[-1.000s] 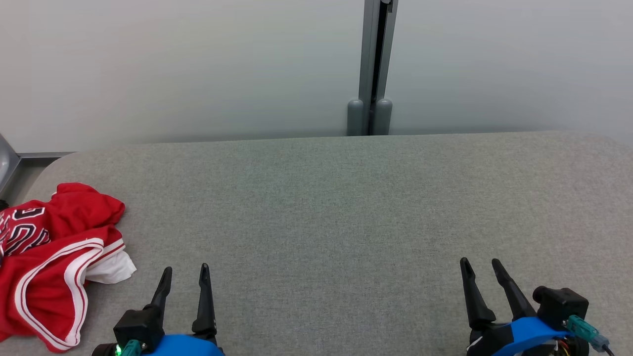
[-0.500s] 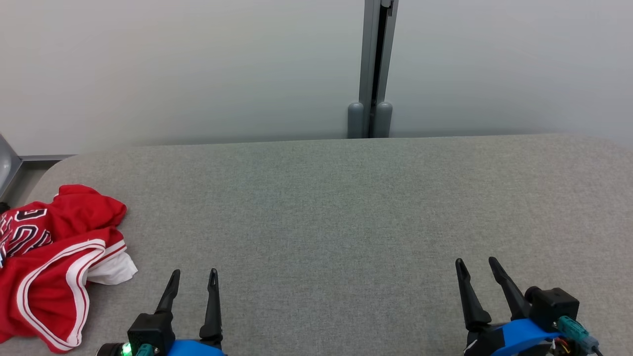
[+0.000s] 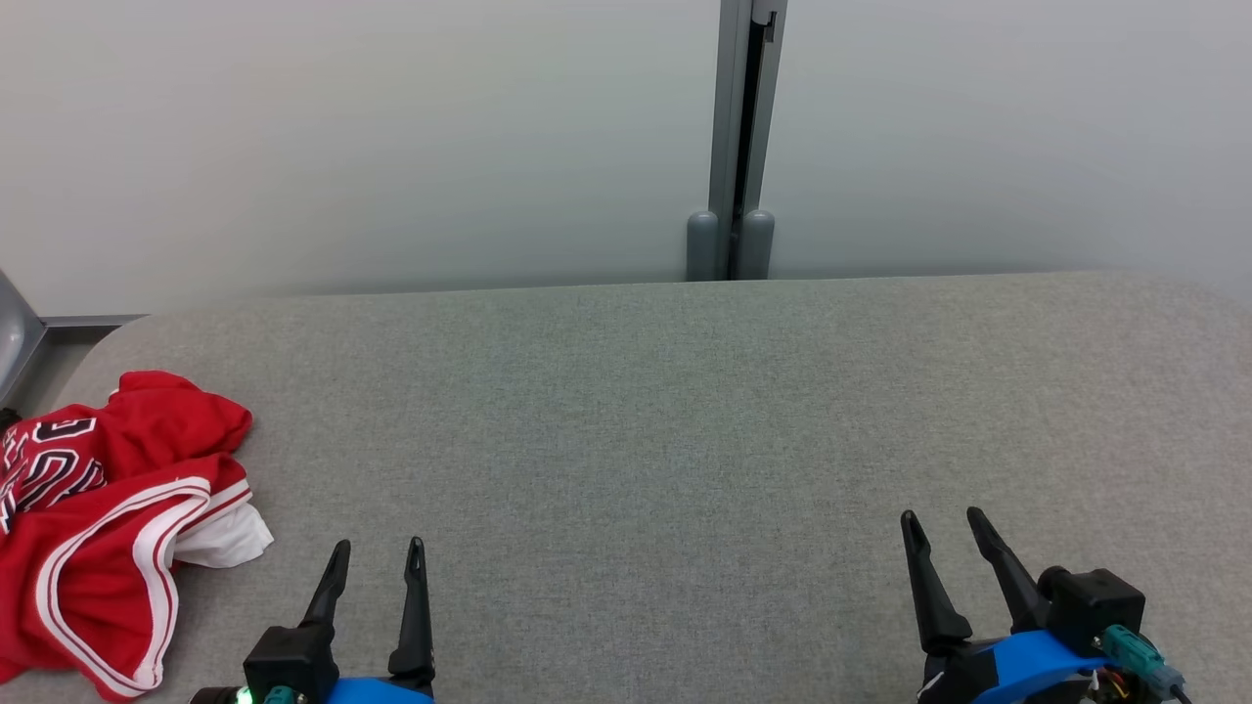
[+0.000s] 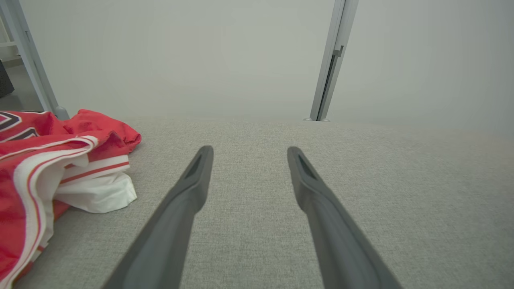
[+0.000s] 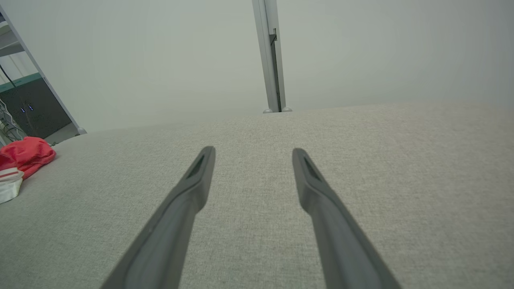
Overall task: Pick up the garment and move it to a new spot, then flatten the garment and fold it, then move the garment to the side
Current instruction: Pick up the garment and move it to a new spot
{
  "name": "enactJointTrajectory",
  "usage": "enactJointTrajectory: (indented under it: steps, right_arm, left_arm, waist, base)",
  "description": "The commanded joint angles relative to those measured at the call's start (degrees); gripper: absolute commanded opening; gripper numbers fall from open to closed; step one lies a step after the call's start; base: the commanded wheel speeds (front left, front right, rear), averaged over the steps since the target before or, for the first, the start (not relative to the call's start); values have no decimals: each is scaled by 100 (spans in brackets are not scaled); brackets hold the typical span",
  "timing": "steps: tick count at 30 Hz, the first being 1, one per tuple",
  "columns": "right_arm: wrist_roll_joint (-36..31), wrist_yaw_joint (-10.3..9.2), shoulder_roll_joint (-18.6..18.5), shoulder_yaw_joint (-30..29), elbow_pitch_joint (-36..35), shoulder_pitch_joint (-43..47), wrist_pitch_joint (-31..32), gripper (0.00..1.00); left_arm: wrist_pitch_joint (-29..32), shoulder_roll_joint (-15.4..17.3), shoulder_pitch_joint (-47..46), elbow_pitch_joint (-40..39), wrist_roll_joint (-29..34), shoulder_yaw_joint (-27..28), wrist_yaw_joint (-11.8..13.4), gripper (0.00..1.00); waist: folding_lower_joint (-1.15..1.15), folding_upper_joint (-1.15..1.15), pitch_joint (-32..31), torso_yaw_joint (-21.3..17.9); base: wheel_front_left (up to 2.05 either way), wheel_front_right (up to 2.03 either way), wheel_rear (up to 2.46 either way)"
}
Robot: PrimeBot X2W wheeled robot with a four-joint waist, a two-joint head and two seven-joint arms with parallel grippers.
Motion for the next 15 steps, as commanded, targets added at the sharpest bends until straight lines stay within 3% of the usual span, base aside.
enactJointTrajectory:
  steps: [1, 8, 15]
  right_arm:
    - [15, 13, -38, 1, -13, -28, -1, 100]
    - [-103, 13, -37, -105, -45, 34, -4, 100]
    - [-277, 13, -34, -391, -119, 79, 88, 100]
  left_arm:
    - [-30, 21, 38, -17, -5, -15, 25, 100]
    - [-29, 44, 0, -15, -5, -56, 23, 100]
    - [-30, 46, -87, -82, 23, -81, 81, 100]
  waist:
    - [0, 0, -5, -5]
    - [0, 0, 2, 77]
    - [0, 0, 67, 654]
  base:
    - [0, 0, 0]
    - [0, 0, 0]
    - [0, 0, 0]
